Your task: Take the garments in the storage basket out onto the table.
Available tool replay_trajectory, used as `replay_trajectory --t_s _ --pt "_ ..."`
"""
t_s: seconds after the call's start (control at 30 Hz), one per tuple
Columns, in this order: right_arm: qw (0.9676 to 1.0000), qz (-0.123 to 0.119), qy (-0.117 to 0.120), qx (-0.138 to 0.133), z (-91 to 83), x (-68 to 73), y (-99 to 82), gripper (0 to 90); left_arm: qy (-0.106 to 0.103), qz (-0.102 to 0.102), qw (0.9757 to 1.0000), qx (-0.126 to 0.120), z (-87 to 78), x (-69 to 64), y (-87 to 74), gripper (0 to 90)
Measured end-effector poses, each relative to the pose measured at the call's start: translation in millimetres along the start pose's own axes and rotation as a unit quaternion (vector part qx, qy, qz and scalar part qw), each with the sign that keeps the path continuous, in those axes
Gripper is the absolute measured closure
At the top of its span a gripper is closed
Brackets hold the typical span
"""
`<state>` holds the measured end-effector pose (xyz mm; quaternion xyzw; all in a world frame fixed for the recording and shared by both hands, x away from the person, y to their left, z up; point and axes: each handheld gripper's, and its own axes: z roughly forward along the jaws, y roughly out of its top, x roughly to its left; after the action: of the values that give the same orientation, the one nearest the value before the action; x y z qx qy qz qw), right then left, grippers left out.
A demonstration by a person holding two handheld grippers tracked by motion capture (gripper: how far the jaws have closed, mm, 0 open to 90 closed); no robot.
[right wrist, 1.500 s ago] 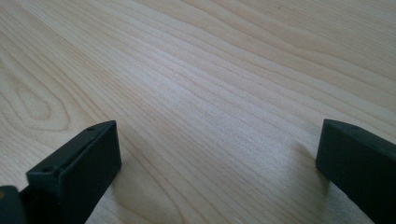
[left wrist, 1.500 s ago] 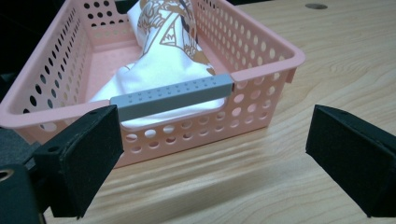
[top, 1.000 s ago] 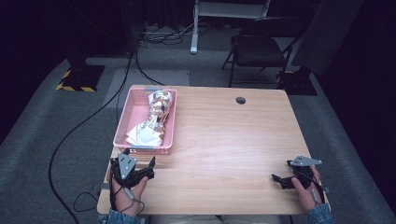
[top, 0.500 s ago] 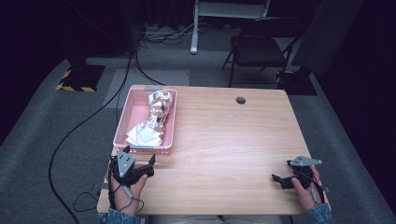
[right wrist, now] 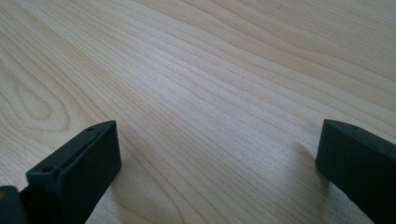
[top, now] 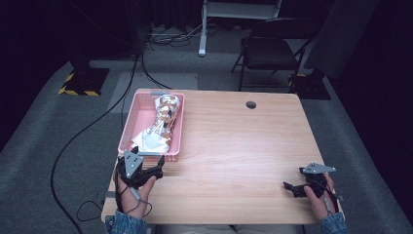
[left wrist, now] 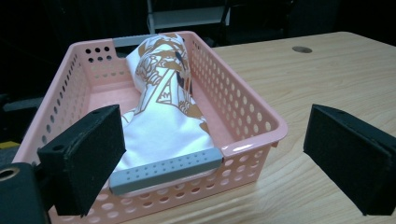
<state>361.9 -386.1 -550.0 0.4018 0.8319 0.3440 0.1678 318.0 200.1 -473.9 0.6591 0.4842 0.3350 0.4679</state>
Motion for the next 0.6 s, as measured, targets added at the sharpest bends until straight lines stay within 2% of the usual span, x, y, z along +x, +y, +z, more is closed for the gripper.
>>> replay_trajectory --t_s 0.3,0.6 --pt "1.0000 0.000 0.000 0.000 0.0 0.0 0.0 0.0 -0.006 0.005 0.9999 0.008 9.5 2.4 6.2 5.2" --pt "1.0000 0.000 0.000 0.000 0.0 0.0 0.0 0.0 -0.016 0.007 0.9998 0.010 23.1 7.3 23.1 5.2"
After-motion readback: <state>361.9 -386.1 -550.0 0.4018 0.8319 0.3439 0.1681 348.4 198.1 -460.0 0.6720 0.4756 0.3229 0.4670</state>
